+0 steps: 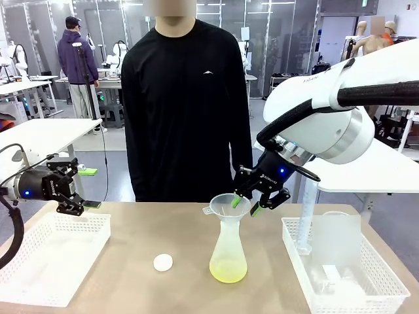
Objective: Prepare the solutions needed for the experiment.
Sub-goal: Once the solution is in the Big flask , pick up the Plastic Funnel and place it back into the right Organizing basket.
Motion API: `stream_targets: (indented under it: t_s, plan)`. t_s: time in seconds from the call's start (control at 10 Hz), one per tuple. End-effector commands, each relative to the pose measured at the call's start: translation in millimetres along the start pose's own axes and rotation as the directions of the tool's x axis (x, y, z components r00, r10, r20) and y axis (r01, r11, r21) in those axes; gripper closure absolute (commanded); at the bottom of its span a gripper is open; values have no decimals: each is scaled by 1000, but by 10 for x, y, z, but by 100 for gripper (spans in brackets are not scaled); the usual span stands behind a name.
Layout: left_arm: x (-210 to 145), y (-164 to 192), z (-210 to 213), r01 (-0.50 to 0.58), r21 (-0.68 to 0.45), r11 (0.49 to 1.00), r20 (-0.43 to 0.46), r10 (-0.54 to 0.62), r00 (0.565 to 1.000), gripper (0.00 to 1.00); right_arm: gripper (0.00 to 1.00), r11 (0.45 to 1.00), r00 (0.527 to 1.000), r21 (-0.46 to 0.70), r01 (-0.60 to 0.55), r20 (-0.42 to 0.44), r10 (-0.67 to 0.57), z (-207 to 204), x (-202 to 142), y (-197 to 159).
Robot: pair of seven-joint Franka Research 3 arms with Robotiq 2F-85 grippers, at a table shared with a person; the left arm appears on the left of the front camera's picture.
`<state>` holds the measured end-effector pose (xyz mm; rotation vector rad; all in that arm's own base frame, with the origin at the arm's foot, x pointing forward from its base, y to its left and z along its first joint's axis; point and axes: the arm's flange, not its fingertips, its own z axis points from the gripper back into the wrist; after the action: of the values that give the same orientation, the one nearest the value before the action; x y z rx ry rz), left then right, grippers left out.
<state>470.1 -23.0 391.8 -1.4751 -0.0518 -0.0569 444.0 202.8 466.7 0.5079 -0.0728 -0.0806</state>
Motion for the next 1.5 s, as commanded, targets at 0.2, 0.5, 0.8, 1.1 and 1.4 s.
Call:
stream_targets:
  t_s: [0.2,0.5,0.8,1.1,1.4]
  plan:
    - [5,-9,-13,8,14,1000,10,-8,1000,0,96,998,998,23,57,-41,-56,3,4,64]
    - [5,-9,-13,8,14,1000,10,-8,1000,0,100,998,996,12,69,-48,-69,-15,6,60]
    - [5,-9,-13,8,14,1000,10,-8,1000,0,100,997,997,0,77,-29,-77,76,-64,65]
    - [5,-9,-13,8,14,1000,10,-8,1000,0,100,999,999,-10,53,3,-53,326,-244,110]
    - [5,-9,-13,8,14,1000,10,-8,1000,0,100,999,997,41,-36,74,33,701,-528,219]
